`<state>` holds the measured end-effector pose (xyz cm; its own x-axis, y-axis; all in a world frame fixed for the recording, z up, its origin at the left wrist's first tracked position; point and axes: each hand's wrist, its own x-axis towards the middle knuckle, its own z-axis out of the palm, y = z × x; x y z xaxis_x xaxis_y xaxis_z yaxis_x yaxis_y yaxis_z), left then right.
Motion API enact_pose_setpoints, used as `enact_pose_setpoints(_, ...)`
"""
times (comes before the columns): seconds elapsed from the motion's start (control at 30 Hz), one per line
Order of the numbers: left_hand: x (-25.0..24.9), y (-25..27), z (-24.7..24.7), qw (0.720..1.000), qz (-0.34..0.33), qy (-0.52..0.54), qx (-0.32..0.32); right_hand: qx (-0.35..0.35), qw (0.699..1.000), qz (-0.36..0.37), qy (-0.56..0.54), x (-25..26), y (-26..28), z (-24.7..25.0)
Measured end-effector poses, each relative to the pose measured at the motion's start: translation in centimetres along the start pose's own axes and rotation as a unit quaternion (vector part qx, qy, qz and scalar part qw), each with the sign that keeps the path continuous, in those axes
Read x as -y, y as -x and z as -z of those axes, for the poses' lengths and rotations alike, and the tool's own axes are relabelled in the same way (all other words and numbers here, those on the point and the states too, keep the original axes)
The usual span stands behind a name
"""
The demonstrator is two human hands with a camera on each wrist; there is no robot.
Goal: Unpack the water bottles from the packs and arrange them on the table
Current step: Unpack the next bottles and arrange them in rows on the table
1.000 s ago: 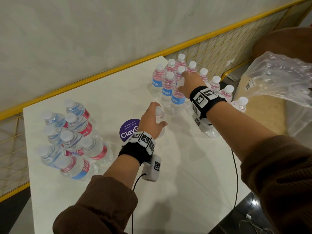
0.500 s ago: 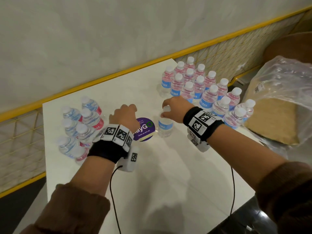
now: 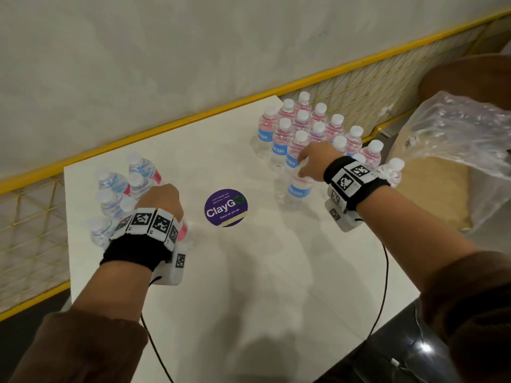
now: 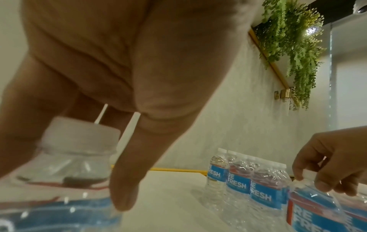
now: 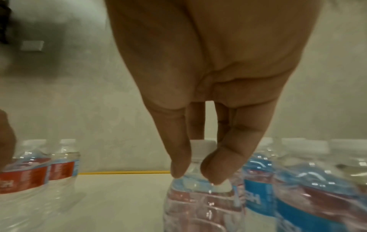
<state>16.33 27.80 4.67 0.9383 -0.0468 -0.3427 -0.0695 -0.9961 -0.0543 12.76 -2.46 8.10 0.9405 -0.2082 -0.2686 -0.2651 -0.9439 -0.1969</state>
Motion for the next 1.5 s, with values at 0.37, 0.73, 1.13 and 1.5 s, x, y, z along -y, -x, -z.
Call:
enact_pose_setpoints(0.37, -6.8, 0.7, 0.8, 0.989, -0.093, 0.109, -0.031, 0.001, 0.999, -0.018, 0.041, -2.9, -1.3, 1.3)
enact_pose_setpoints(0.73, -7.6, 1.3, -1.6, 0.986, -0.066, 0.151, 0.029, -0.008, 0.997, -0.053, 0.055, -2.8, -2.7, 1.5)
enact_pose_setpoints(1.13, -9.0, 3.1, -0.9, 0.963, -0.134, 0.232, 0.027, -0.077, 0.994, -0.073, 0.004, -2.4, -0.9, 1.4)
enact_pose_setpoints(1.5, -15.6, 4.5, -1.8, 0.95, -0.2, 0.236, 0.044, 0.031, 0.993, 0.017, -0.112, -0.5, 5.2, -2.4)
